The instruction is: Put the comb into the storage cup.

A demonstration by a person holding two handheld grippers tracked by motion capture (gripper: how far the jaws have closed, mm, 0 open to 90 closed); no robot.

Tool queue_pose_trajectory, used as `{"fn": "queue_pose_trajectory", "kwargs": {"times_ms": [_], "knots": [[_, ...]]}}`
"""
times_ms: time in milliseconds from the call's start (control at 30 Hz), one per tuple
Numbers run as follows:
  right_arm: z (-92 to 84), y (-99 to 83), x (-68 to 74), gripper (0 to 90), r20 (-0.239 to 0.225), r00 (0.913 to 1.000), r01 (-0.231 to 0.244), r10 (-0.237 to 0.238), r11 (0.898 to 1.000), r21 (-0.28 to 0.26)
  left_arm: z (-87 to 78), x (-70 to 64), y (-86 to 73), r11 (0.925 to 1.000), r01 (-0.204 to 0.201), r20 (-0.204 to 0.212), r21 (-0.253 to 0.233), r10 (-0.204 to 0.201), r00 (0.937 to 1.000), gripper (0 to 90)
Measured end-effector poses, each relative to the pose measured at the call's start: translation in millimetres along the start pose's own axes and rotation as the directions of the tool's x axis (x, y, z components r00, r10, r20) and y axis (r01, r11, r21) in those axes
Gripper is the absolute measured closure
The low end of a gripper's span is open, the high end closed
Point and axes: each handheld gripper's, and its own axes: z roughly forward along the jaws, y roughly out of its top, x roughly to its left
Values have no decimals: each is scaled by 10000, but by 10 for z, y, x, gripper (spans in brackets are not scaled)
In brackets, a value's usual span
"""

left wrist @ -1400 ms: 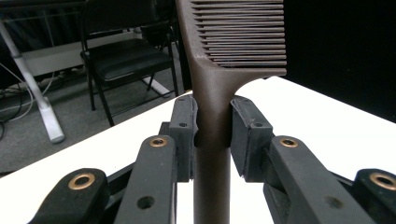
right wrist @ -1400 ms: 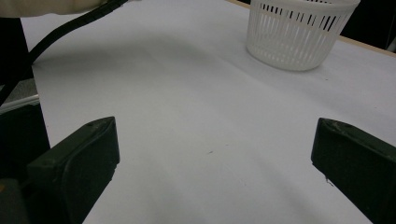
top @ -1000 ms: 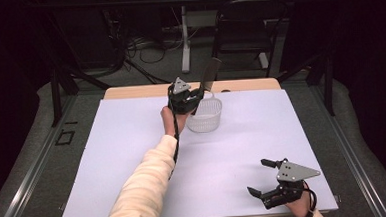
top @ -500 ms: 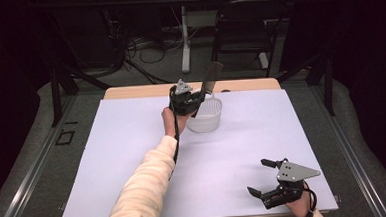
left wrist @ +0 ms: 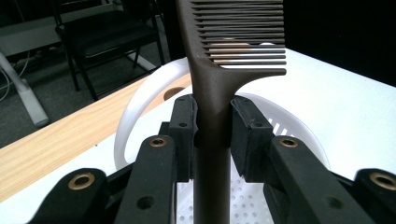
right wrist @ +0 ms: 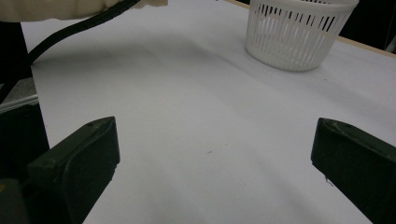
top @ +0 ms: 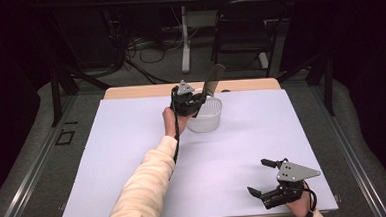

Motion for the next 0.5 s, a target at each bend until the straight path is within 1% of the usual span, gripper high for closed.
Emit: {"fn": "queue_pose_trajectory", "kwargs": {"times_ms": [200, 467, 500], "knots": [[-1, 0, 0, 7, 3, 10000, 2, -2, 10000, 1, 10, -2, -5, 10000, 28, 79, 60, -29, 10000, 720], [-1, 0, 0, 8, -1, 10000, -3, 3, 10000, -20, 17, -4, -5, 9999, -29, 120, 127, 28, 9999, 720], [-1, -1, -1, 8, -3, 10000, -6, 6, 10000, -28, 18, -4, -2, 9998, -84, 115, 184, 82, 9999, 720]]}}
